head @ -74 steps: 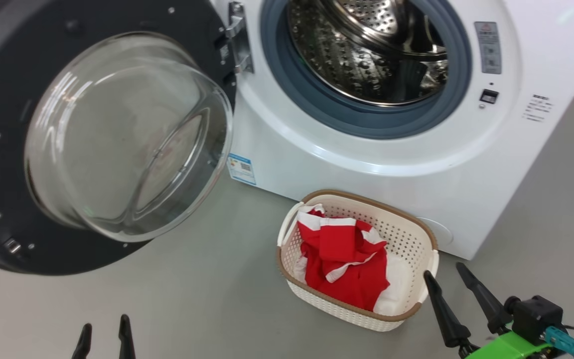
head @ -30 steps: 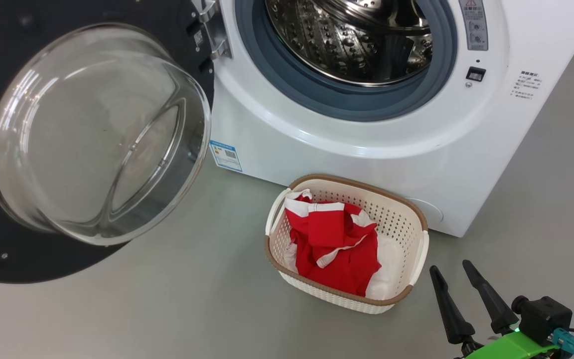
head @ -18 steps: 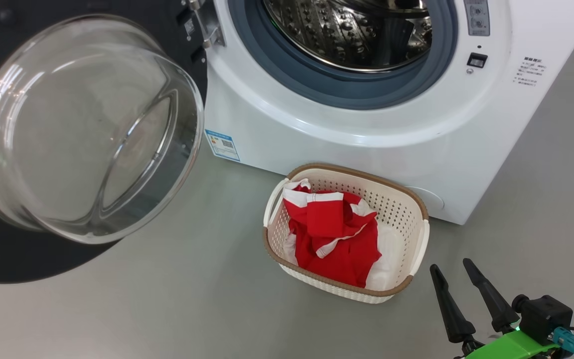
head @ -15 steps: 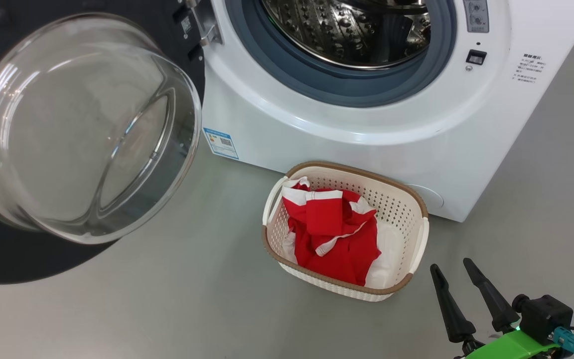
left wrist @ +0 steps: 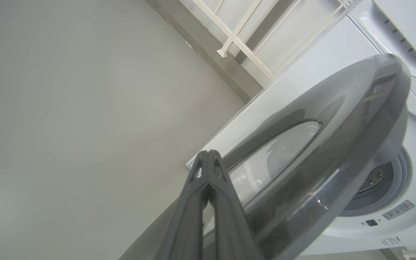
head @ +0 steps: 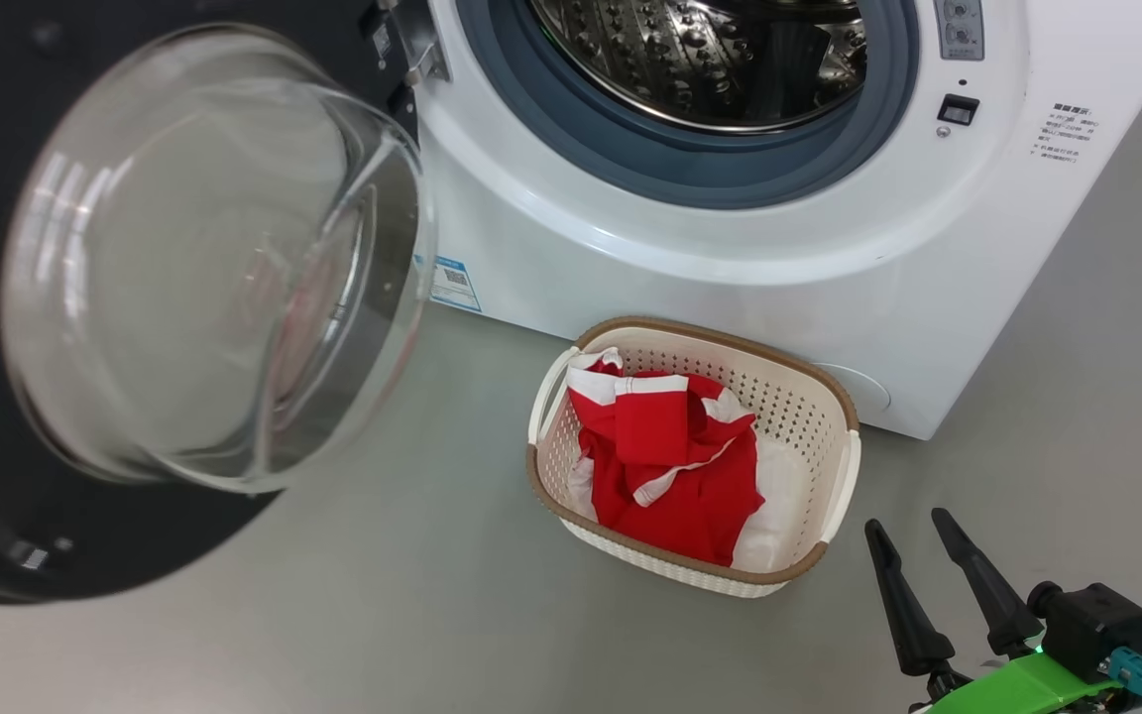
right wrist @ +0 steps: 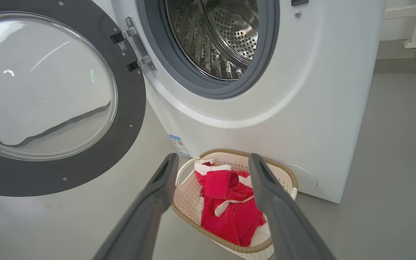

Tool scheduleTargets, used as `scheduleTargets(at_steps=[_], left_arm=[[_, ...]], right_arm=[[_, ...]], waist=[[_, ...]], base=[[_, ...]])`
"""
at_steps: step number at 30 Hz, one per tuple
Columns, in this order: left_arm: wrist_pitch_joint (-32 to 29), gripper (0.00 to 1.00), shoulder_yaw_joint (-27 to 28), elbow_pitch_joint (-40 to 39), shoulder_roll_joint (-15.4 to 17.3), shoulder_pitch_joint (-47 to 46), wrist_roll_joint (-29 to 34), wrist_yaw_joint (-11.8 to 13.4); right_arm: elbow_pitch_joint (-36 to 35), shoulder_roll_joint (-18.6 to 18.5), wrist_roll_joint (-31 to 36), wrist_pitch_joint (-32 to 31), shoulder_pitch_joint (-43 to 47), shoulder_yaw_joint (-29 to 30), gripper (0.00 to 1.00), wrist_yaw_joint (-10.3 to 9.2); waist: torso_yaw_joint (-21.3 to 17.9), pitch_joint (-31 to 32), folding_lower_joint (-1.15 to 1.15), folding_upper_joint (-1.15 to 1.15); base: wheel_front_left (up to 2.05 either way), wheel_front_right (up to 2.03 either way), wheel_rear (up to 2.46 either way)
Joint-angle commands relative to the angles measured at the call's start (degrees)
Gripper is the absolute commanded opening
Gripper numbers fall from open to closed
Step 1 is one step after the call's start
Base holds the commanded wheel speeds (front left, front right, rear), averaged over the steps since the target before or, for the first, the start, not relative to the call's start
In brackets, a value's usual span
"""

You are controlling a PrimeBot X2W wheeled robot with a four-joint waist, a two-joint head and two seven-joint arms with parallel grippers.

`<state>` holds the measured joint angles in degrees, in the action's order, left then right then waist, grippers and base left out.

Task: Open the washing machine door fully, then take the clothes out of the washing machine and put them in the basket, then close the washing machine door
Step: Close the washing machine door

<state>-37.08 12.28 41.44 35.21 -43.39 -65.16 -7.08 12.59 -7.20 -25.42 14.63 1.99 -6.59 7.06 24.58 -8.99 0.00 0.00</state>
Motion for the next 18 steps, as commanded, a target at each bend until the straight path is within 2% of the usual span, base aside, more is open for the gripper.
scheduleTargets(at_steps=[1, 12, 18], left_arm=[[-1.7, 0.00, -0.7, -3.5, 1.9, 2.0, -1.6, -0.4], [-3.0, 0.00, -6.5, -22.7, 3.4, 10.9, -12.6, -0.4], [-1.8, 0.00, -9.1, -28.1, 4.4, 13.4, -14.8, -0.4]], right_arm=[[-1.5, -0.4, 0.3, 0.4, -1.9, -1.2, 1.00, 0.43], [-1.5, -0.3, 0.1, 0.4, -1.6, -0.7, 1.00, 0.43], [-1.6, -0.2, 0.1, 0.4, -1.3, -0.5, 1.00, 0.43]], waist=[[0.2, 0.1, 0.00, 0.00], [1.1, 1.7, 0.00, 0.00], [0.9, 2.1, 0.00, 0.00]], base=[[0.00, 0.00, 0.00], [0.00, 0.00, 0.00], [0.00, 0.00, 0.00]])
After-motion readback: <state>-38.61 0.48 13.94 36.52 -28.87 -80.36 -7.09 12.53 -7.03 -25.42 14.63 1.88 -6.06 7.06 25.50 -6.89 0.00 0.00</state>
